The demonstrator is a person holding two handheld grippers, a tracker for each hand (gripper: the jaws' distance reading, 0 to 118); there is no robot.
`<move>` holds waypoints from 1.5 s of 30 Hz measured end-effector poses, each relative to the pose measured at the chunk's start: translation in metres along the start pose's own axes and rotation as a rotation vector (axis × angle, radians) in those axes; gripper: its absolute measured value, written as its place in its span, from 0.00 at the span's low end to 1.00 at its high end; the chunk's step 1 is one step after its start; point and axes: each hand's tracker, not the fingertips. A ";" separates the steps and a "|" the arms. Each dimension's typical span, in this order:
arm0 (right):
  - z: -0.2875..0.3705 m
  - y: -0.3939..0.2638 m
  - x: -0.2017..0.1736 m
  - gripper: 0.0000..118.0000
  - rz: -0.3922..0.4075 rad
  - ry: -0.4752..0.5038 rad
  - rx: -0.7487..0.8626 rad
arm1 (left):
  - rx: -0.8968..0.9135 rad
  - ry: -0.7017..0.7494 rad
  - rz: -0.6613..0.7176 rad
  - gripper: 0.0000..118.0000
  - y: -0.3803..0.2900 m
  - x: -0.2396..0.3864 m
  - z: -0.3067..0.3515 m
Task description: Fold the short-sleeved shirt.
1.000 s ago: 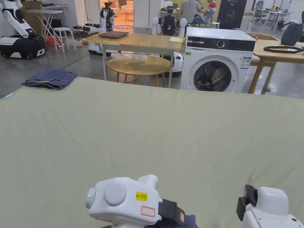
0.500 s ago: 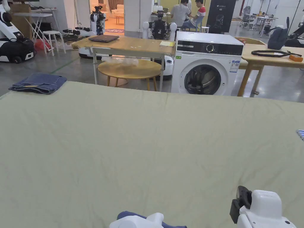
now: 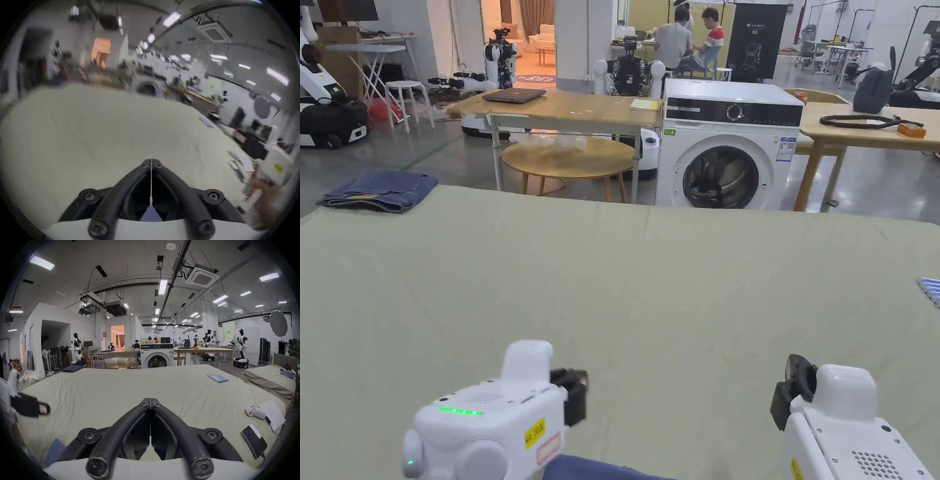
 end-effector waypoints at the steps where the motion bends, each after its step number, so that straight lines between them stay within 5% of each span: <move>1: -0.001 0.002 -0.002 0.00 0.000 -0.002 0.008 | 0.055 0.051 -0.027 0.00 0.002 -0.012 0.001; 8: 0.001 0.018 -0.015 0.00 0.006 0.001 0.096 | 0.399 0.322 -0.101 0.00 0.022 -0.040 0.029; 17: 0.017 0.024 -0.019 0.00 0.039 -0.002 0.100 | 0.360 0.333 -0.069 0.00 0.021 -0.050 0.040; 28: 0.064 -0.080 -0.065 0.00 0.141 0.254 -0.286 | 0.262 0.304 -0.053 0.00 -0.014 -0.072 0.051; 34: 0.020 -0.132 -0.078 0.00 0.130 0.225 -0.532 | 0.143 0.271 0.037 0.00 -0.042 -0.083 0.068; 37: 0.014 -0.138 -0.073 0.00 0.084 0.215 -0.524 | 0.021 0.196 0.142 0.01 -0.062 -0.098 0.072; 42: 0.013 -0.131 -0.074 0.00 0.098 0.214 -0.539 | -0.216 -0.036 0.352 0.21 -0.088 -0.120 0.062; 45: 0.014 -0.129 -0.072 0.00 0.096 0.221 -0.541 | -0.321 -0.228 0.506 0.46 -0.092 -0.123 0.050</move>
